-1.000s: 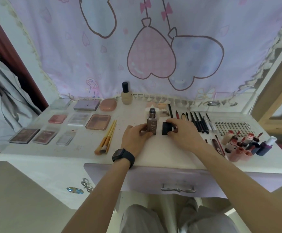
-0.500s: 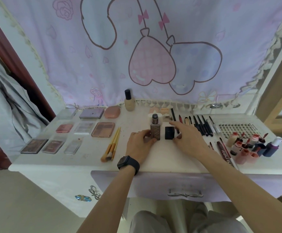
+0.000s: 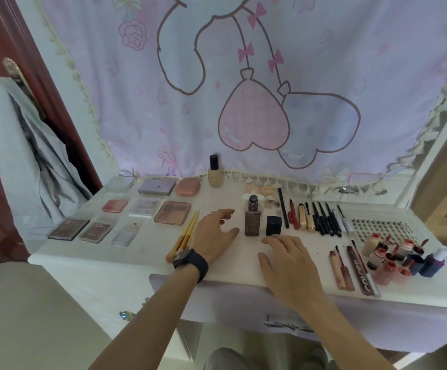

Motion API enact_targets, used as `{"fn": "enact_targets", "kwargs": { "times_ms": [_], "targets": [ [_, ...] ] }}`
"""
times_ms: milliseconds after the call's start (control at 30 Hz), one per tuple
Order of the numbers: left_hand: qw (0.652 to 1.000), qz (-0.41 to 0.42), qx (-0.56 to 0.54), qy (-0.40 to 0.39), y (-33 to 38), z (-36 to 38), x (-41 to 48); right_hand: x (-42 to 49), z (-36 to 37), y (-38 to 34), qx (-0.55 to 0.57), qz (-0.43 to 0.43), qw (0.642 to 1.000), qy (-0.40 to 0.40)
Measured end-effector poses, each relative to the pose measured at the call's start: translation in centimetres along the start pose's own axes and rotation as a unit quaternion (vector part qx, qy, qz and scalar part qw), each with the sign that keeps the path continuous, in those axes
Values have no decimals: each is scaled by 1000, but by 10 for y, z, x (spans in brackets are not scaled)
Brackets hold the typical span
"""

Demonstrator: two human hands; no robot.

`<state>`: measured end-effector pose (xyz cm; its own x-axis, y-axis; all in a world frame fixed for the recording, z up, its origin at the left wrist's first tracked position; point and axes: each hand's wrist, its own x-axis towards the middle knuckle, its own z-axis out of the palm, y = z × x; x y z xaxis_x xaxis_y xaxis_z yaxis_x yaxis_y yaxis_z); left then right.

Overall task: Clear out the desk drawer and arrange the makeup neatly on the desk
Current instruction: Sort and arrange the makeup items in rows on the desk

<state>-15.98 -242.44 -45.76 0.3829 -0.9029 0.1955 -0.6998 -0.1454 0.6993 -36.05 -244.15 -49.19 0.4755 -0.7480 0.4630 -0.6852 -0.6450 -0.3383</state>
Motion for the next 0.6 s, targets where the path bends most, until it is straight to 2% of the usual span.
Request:
{"fn": "enact_targets", "kwargs": {
  "times_ms": [133,233,333,467,600],
  "targets": [
    [999,7,9,35,-11,-35,23,-1,13,3,-44,-24,998,-46],
    [997,13,62,40,-20,-52,60,-3,17,4,-45,-20,998,-47],
    [994,-20,98,38,-26,-51,102,-5,20,5,-37,-9,998,-51],
    [996,-80,41,21,-31,-39,147,-6,21,3,-31,-3,998,-52],
    [990,-133,-15,42,-30,-21,176,-6,24,5,-29,-3,999,-41]
  ]
}}
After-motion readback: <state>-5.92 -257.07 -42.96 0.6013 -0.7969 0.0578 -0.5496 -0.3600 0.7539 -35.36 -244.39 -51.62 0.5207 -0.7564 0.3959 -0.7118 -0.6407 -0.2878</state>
